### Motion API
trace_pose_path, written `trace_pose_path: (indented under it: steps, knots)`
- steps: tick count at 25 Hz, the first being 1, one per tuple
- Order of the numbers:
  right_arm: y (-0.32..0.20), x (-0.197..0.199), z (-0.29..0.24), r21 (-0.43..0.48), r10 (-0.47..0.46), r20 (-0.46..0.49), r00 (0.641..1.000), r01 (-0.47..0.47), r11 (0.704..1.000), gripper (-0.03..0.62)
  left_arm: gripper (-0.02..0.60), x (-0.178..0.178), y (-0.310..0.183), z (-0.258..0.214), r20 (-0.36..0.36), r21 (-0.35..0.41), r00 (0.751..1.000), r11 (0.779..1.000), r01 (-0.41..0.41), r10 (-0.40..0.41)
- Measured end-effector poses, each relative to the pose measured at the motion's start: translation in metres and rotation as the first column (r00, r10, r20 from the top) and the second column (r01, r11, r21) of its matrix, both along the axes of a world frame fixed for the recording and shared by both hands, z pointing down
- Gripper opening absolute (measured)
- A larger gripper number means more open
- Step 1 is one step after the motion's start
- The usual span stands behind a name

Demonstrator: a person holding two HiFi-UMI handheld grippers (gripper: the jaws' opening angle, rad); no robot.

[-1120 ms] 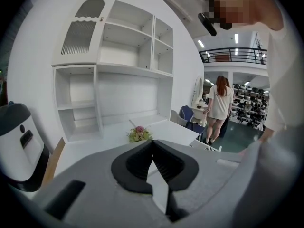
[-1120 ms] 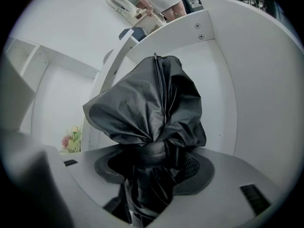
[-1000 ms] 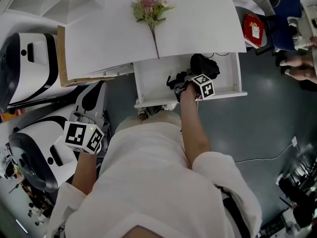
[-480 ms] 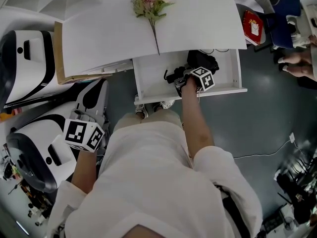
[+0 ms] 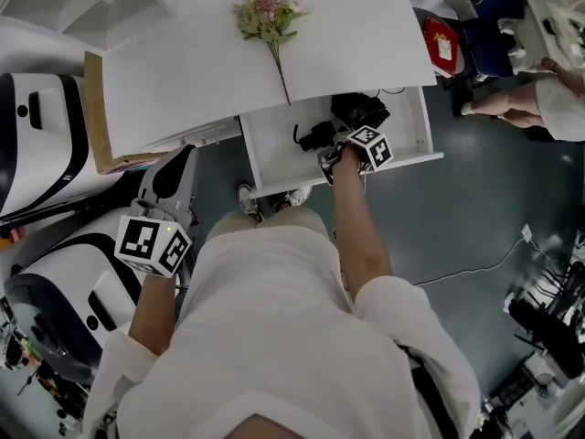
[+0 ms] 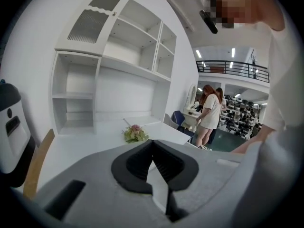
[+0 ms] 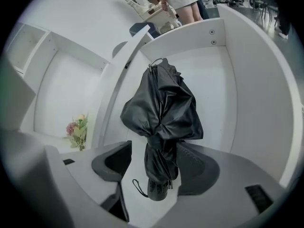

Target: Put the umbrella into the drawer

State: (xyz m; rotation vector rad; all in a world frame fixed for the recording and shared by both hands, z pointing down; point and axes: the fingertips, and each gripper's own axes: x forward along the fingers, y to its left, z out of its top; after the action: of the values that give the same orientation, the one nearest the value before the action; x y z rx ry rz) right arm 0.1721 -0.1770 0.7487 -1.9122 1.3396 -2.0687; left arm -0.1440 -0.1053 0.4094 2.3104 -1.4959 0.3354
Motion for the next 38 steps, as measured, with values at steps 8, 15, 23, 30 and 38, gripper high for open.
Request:
trace_pose_path:
  steps: [8, 15, 23, 30, 38]
  knots:
    - [0.007, -0.006, -0.057, 0.106, -0.009, -0.090, 0.996, 0.019, 0.994, 0.252, 0.014, -0.018, -0.013, -0.018, -0.049, 0.090, 0.993, 0.991, -0.102, 0.107]
    - [0.021, -0.008, -0.106, 0.194, 0.009, -0.183, 0.983, 0.027, 0.981, 0.123, 0.014, -0.028, -0.010, -0.032, -0.088, 0.157, 0.979, 0.973, -0.168, 0.183]
    - [0.044, -0.011, -0.145, 0.303, 0.034, -0.230, 0.973, 0.038, 0.952, 0.000, 0.014, -0.049, -0.006, -0.040, -0.087, 0.204, 0.971, 0.958, -0.201, 0.222]
    - [0.023, 0.007, -0.241, 0.506, 0.047, -0.349, 0.936, 0.146, 0.850, -0.002, 0.014, -0.053, -0.008, -0.054, -0.073, 0.256, 0.974, 0.948, -0.189, 0.214]
    - [0.005, 0.012, -0.366, 0.660, 0.057, -0.483, 0.874, 0.321, 0.680, -0.002, 0.014, -0.040, -0.014, -0.085, -0.058, 0.316, 0.981, 0.935, -0.158, 0.186]
